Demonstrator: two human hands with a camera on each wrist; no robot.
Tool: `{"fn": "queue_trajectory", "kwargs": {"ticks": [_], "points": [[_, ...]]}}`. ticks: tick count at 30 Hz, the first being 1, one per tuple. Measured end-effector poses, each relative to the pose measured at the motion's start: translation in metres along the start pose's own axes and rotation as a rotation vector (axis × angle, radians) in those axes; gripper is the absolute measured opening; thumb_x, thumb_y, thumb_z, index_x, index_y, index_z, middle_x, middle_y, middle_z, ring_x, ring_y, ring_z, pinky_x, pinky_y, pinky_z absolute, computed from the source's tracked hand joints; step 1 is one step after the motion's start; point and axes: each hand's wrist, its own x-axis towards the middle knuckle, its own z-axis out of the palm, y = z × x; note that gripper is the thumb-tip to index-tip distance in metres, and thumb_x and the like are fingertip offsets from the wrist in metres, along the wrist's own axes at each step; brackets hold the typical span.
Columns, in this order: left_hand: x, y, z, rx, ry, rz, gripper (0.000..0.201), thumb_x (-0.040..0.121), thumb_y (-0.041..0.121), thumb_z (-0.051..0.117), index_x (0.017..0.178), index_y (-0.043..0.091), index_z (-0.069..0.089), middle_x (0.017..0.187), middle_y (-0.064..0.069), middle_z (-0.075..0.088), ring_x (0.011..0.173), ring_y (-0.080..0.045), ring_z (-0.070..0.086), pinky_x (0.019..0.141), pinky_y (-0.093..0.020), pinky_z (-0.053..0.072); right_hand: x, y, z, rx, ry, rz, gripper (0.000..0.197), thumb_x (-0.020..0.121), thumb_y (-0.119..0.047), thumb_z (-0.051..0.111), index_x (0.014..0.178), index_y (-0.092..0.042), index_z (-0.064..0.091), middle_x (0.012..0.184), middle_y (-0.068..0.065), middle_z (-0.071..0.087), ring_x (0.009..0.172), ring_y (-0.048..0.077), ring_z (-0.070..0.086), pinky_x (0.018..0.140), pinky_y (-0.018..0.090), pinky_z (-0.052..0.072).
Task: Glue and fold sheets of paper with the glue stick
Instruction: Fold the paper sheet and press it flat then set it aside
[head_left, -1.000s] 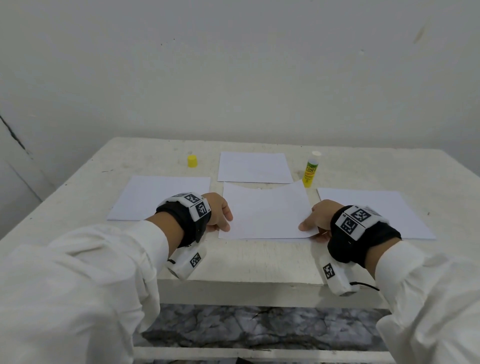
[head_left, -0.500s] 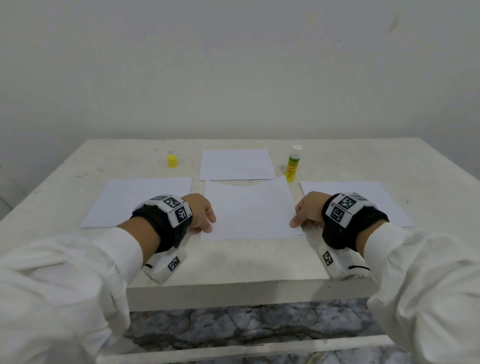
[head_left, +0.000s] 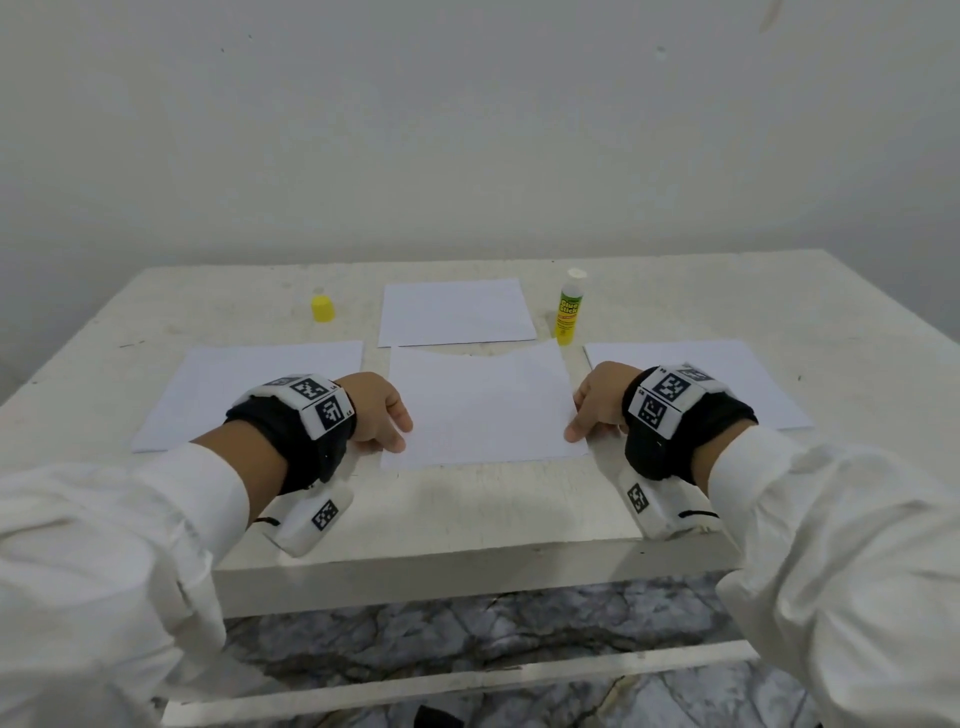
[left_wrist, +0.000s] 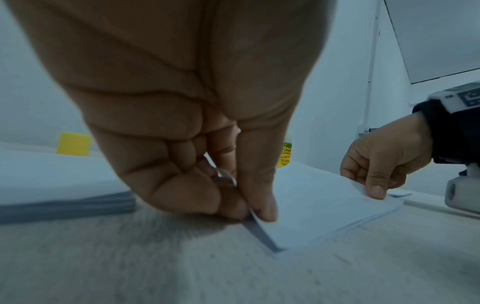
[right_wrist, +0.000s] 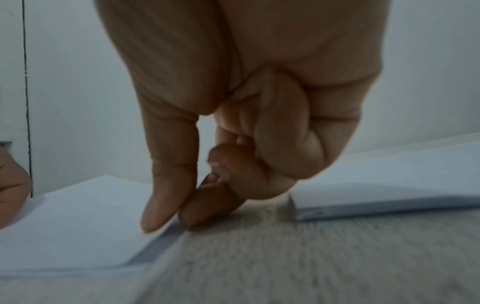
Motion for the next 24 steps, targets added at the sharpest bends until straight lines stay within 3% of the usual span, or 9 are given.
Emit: {"fn": "queue_trajectory", "kwargs": {"ticks": [7,15,19,20,24], "points": [[0.001,-0.001,0.0,-0.003,-0.001,0.002,0.018,0.079,0.009,0.076,0.081,0.022,0.063,0.06,0.002,0.058,0.05,-0.008,0.054,0.044,-0.01,0.041,0.0,-0.003,0.001,-0.021,-0.009,0.0,0.031,0.076,-0.025,0.078,0.093,-0.004,0.062,0.077,0.006,0.055,0.056,0.015,0.044,0.052,0.021,0.036],[-0.001,0.001,0.0,0.009,-0.004,-0.001,0.017,0.079,0.01,0.076,0.082,0.022,0.063,0.057,0.003,0.056,0.052,-0.009,0.053,0.04,-0.007,0.039,0.004,-0.005,0.004,-0.038,0.02,0.027,0.031,0.074,-0.022,0.08,0.089,-0.004,0.059,0.066,0.003,0.052,0.055,0.015,0.044,0.052,0.022,0.037],[-0.003,0.001,0.0,-0.001,-0.006,0.002,0.018,0.079,0.009,0.076,0.083,0.021,0.063,0.058,0.003,0.056,0.051,-0.008,0.052,0.04,-0.008,0.039,0.01,-0.005,0.008,-0.068,0.032,0.032,0.033,0.073,-0.022,0.081,0.093,-0.004,0.062,0.081,0.007,0.06,0.071,0.022,0.053,0.062,0.025,0.042],[-0.003,0.001,0.0,-0.006,-0.006,0.006,0.017,0.079,0.009,0.076,0.084,0.02,0.063,0.058,0.003,0.056,0.051,-0.008,0.052,0.039,-0.008,0.039,0.012,-0.005,0.008,-0.081,0.032,0.033,0.032,0.073,-0.022,0.08,0.091,-0.004,0.062,0.083,0.007,0.06,0.073,0.022,0.053,0.062,0.024,0.042],[-0.004,0.001,-0.001,0.004,-0.003,0.008,0.018,0.08,0.01,0.076,0.091,0.018,0.065,0.06,0.003,0.056,0.052,-0.008,0.052,0.042,-0.01,0.04,0.015,-0.006,0.008,-0.109,0.049,0.064,0.027,0.074,-0.022,0.08,0.072,-0.007,0.057,0.066,0.002,0.054,0.057,0.014,0.048,0.052,0.021,0.038]]}}
